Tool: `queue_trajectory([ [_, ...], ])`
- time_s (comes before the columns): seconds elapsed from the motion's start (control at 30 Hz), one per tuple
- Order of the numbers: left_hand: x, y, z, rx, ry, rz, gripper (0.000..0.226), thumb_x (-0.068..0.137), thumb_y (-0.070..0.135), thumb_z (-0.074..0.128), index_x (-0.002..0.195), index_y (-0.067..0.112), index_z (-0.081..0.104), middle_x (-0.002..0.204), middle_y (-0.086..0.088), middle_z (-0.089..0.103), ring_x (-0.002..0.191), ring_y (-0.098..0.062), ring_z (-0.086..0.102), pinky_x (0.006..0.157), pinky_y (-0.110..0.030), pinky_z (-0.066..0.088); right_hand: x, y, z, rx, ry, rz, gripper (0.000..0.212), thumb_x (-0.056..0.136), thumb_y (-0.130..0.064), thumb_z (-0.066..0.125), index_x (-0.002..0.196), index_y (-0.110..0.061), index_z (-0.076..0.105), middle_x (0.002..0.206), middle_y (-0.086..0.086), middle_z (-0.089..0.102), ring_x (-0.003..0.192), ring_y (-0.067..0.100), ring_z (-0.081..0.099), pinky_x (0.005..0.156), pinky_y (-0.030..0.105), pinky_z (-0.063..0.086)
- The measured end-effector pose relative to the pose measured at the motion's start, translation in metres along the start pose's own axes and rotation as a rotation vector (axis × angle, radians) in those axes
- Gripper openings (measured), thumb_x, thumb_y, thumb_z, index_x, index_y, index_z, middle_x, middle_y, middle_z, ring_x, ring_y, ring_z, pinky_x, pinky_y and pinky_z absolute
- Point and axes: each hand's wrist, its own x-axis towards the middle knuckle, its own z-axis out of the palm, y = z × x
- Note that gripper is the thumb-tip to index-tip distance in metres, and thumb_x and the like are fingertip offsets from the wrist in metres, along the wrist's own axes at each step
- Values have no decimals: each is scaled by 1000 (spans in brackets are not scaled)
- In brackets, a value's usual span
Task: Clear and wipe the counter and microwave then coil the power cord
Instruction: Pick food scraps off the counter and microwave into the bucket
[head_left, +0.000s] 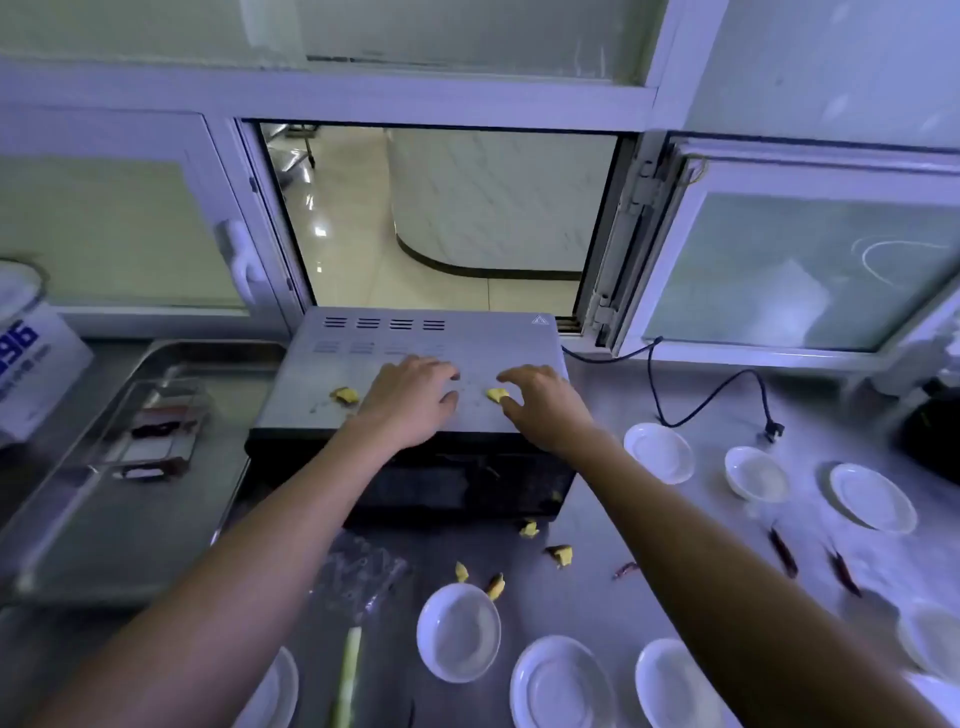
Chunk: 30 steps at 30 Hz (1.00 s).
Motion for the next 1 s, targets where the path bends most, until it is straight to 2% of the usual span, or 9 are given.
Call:
queue_trajectory([
  [0.23,4,-4,22,0,-4,6,30,99,34,50,124,22,62,129,3,62,124,-23,49,97,-43,43,13,5,23,-101,13,17,36,99,-23,52,134,-17,60,135,4,61,121,30,49,95,38,40],
  [0.43,6,-10,28,-34,27,6,28,99,32,52,122,22,63,124,3,64,120,-22,51,96,-44,44,19,11,30,-164,36,-13,26,100,-24,51,118,-15,66,125,6,64,115,31,49,88,40,39],
  [0.53,6,-12,27,-41,40,13,27,99,31,53,120,21,64,123,3,65,119,-22,52,96,-45,45,23,12,31,-182,47,-5,24,101,-26,51,117,-16,67,121,6,63,114,30,49,88,41,39],
  [0.7,5,-16,26,-60,48,9,28,99,30,53,122,20,64,124,3,64,122,-22,51,96,-43,42,26,8,29,-144,44,5,31,101,-22,53,130,-18,63,121,9,60,115,32,50,88,41,40],
  [0.8,3,-18,25,-65,53,6,27,99,28,53,122,19,64,125,1,65,123,-23,50,97,-45,43,27,7,27,-150,22,19,25,102,-22,50,118,-14,67,115,9,56,111,33,50,84,39,40],
  [1.0,-7,-28,24,-87,81,-11,30,98,27,55,127,21,62,128,3,64,122,-22,52,98,-46,44,23,-2,24,-87,54,65,21,99,-15,52,114,-17,67,113,6,60,109,29,51,89,39,40],
])
